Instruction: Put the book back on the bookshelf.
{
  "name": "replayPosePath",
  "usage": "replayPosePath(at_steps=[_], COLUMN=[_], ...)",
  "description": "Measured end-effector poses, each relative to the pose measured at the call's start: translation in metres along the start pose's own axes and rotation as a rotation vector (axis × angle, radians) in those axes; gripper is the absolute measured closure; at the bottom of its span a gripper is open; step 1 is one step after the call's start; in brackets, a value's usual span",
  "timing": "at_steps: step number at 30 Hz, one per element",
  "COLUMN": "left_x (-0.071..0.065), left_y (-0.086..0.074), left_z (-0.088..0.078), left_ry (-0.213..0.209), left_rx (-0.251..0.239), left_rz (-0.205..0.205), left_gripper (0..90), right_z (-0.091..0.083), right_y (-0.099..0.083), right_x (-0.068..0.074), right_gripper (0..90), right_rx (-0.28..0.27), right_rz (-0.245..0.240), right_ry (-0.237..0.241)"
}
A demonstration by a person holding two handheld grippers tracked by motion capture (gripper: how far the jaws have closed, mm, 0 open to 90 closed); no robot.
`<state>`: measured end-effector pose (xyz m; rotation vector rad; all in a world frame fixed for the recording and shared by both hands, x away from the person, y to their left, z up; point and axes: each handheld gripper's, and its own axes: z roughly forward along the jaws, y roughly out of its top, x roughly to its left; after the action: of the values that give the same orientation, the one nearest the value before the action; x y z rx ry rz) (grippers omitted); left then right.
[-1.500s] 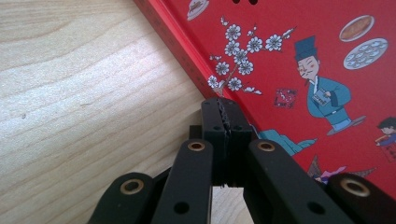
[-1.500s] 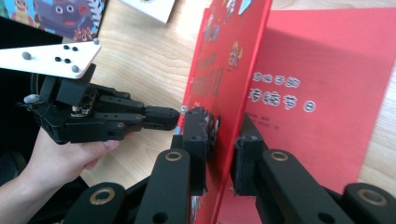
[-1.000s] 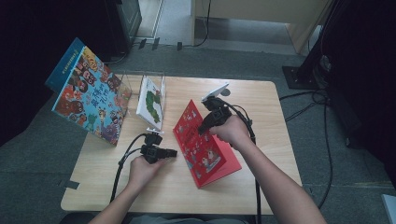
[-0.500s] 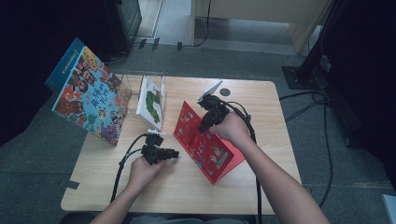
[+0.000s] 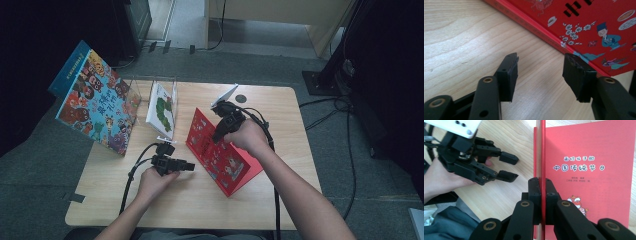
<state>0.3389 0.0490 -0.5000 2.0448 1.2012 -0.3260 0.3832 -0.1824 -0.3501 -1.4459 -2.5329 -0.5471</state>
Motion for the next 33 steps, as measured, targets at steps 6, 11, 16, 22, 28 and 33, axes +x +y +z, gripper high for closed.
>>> replayPosePath(at_steps=[6, 11, 16, 22, 28, 33], left_x=[-0.010, -0.014, -0.017, -0.021, -0.015, -0.020], left_y=[0.009, 0.017, 0.025, 0.033, 0.039, 0.048], left_z=[-0.009, -0.018, -0.022, -0.027, -0.036, -0.044], left_ry=[-0.020, -0.030, -0.067, -0.118, -0.191, -0.228], left_rx=[-0.021, -0.061, -0.092, -0.131, -0.155, -0.145], left_rz=[0.050, 0.066, 0.055, 0.057, 0.011, 0.031], left_gripper=[42.0, 40.3, 38.7, 36.6, 29.6, 22.8], right_z=[-0.030, -0.048, -0.060, -0.065, -0.068, -0.077], right_y=[0.001, -0.002, -0.003, -0.004, -0.012, -0.022], right_x=[0.000, 0.002, 0.006, 0.013, 0.014, 0.013], right_gripper=[88.2, 88.3, 88.3, 88.3, 87.8, 86.9], right_rx=[-0.048, -0.070, -0.081, -0.098, -0.135, -0.185], right_rz=[-0.006, -0.023, -0.036, -0.060, -0.080, -0.121], right_ry=[0.023, 0.036, 0.053, 0.096, 0.143, 0.203])
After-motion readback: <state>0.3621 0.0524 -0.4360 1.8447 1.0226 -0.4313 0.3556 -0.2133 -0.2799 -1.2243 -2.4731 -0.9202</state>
